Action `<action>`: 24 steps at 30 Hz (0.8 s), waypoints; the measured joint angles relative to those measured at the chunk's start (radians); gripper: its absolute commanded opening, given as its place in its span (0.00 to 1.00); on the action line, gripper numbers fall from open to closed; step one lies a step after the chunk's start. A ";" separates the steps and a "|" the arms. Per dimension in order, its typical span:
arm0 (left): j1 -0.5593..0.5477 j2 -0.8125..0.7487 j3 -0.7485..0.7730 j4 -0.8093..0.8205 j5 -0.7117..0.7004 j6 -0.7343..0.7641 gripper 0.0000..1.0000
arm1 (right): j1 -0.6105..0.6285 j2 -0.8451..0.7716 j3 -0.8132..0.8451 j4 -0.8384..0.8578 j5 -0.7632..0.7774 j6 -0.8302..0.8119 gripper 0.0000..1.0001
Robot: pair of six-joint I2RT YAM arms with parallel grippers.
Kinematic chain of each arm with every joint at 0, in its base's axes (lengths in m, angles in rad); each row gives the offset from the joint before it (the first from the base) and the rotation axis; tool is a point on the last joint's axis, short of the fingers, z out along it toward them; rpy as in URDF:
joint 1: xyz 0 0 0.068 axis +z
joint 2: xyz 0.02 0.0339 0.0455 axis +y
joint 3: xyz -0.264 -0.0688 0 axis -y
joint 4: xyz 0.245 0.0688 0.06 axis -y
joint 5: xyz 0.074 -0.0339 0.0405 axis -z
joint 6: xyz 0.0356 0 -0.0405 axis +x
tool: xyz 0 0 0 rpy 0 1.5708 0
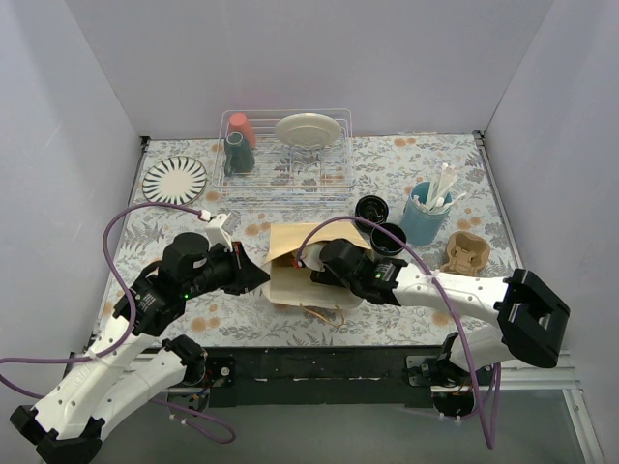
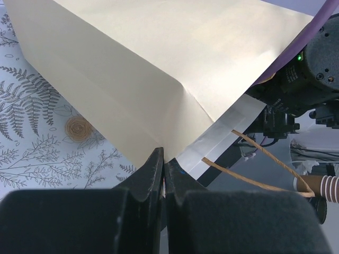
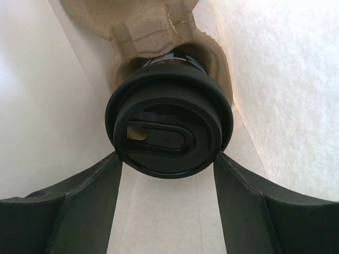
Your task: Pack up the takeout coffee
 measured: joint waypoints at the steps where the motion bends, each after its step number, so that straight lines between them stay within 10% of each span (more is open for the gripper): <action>1: 0.000 0.001 0.000 0.001 0.000 -0.003 0.00 | 0.000 0.001 0.000 0.001 0.000 0.000 0.53; 24: 0.000 0.012 0.000 0.012 -0.008 -0.055 0.00 | -0.025 0.028 0.017 0.029 -0.048 0.006 0.87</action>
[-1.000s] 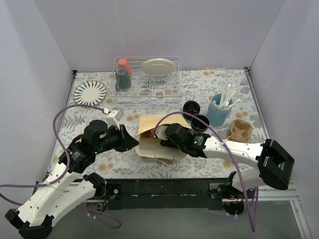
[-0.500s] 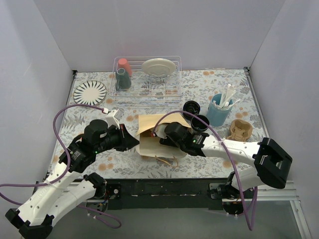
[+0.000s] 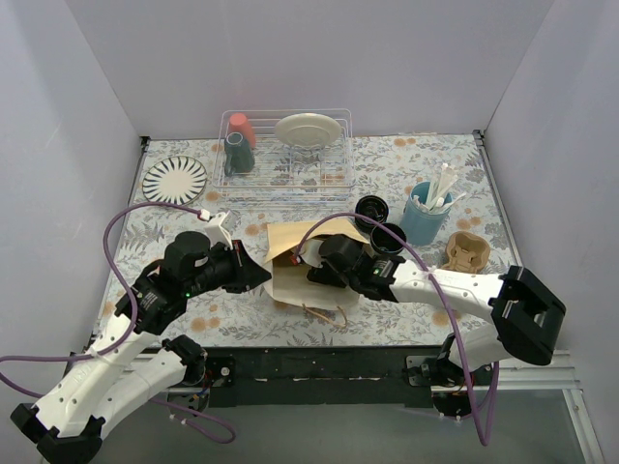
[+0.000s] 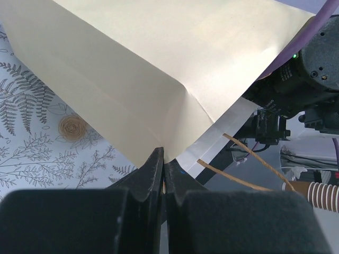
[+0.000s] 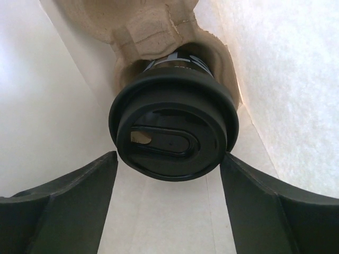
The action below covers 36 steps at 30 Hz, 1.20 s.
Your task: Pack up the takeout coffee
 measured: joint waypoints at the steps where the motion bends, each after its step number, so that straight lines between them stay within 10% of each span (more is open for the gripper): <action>1: 0.000 0.002 0.000 0.000 0.000 -0.001 0.00 | 0.000 -0.001 0.000 0.000 -0.003 0.001 0.88; 36: -0.001 0.135 0.122 -0.079 -0.030 -0.041 0.00 | -0.005 -0.091 0.126 -0.287 0.000 0.050 0.86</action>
